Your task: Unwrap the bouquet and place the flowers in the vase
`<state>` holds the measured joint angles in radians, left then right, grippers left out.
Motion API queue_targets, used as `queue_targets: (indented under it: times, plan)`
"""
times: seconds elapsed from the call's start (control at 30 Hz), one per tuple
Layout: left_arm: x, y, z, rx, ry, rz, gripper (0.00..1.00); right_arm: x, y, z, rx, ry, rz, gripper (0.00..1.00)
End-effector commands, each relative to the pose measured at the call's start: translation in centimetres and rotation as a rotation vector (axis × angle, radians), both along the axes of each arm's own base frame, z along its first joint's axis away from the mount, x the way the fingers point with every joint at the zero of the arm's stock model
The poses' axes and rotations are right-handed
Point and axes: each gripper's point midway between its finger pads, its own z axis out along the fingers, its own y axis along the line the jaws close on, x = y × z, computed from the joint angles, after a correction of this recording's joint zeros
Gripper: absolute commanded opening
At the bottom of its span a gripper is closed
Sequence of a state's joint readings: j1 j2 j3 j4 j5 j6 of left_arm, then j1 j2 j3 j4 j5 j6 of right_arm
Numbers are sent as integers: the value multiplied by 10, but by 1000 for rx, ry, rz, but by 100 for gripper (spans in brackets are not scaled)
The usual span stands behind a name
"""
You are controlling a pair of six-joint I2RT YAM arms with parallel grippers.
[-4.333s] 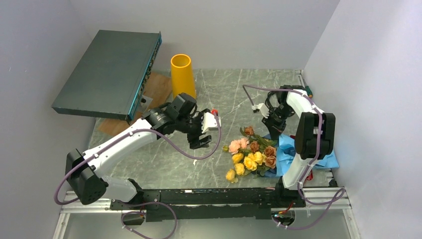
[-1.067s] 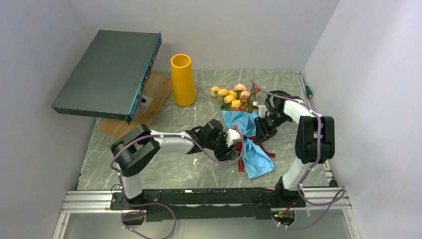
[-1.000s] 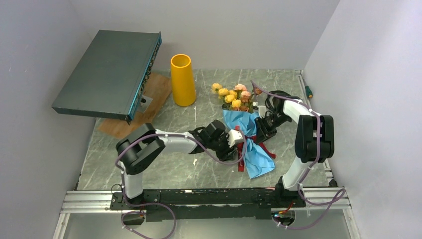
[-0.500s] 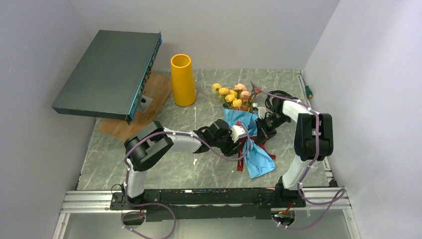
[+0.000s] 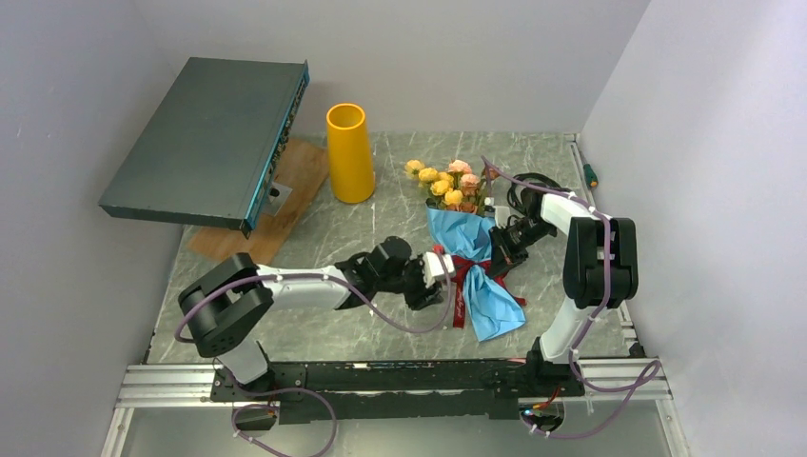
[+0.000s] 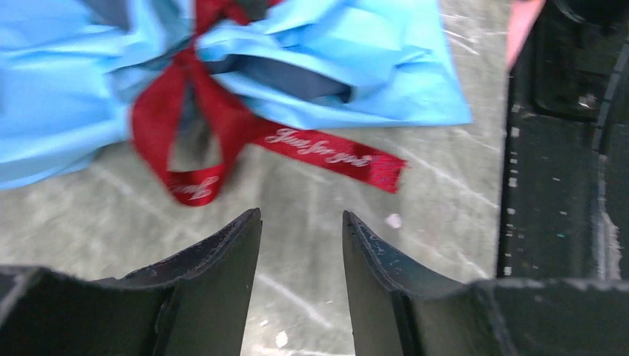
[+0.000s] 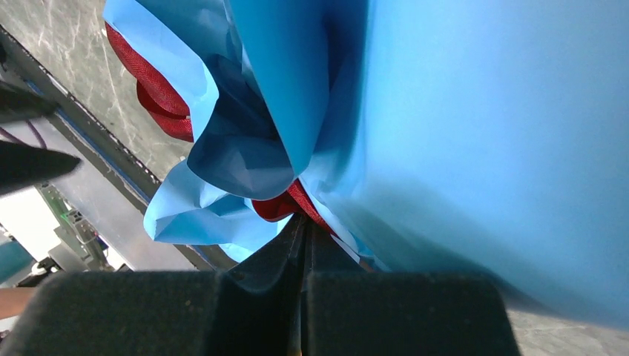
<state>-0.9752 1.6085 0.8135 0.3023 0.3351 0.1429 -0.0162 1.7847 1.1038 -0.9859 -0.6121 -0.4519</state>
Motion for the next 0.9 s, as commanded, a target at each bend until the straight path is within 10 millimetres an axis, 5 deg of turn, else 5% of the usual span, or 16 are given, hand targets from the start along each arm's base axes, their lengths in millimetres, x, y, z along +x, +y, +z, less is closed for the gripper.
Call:
queue_targets:
  times: [0.0,0.37,0.6,0.87]
  plan:
    - [-23,-24,-6,-38,9,-125,50,1,3,6,14,-14,-6,0]
    - [7,-58,-52,-33,71,-16,50,-3,1,5,3,-3,1,0]
    - [46,-58,-56,-39,59,91,60,-9,-1,4,-4,-3,23,0]
    - [66,-77,-54,-64,45,83,63,-9,2,1,12,10,14,0]
